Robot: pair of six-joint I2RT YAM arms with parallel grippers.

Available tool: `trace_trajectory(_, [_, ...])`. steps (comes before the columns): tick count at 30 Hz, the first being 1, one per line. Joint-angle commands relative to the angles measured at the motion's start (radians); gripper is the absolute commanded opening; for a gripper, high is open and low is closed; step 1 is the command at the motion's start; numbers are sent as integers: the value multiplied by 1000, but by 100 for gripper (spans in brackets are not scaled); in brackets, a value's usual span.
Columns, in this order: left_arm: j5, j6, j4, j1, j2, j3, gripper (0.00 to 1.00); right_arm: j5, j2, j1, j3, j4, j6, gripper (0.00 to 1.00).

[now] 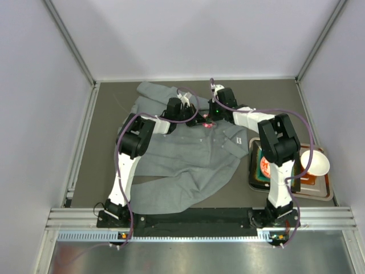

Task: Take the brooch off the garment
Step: Open the brooch with the flattened clothing.

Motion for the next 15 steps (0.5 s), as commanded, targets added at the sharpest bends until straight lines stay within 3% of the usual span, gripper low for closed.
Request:
trace_trajectory(1, [20, 18, 33, -5, 7, 10, 0, -34, 18, 7, 25, 11, 7, 0])
trace_trajectory(5, [25, 18, 35, -4, 7, 10, 0, -48, -38, -5, -41, 62, 47, 18])
trace_trajectory(8, [28, 17, 38, -5, 10, 10, 0, -101, -64, -32, -79, 136, 93, 25])
trace_trajectory(15, [26, 14, 42, -5, 9, 7, 0, -77, -125, -37, -105, 166, 102, 30])
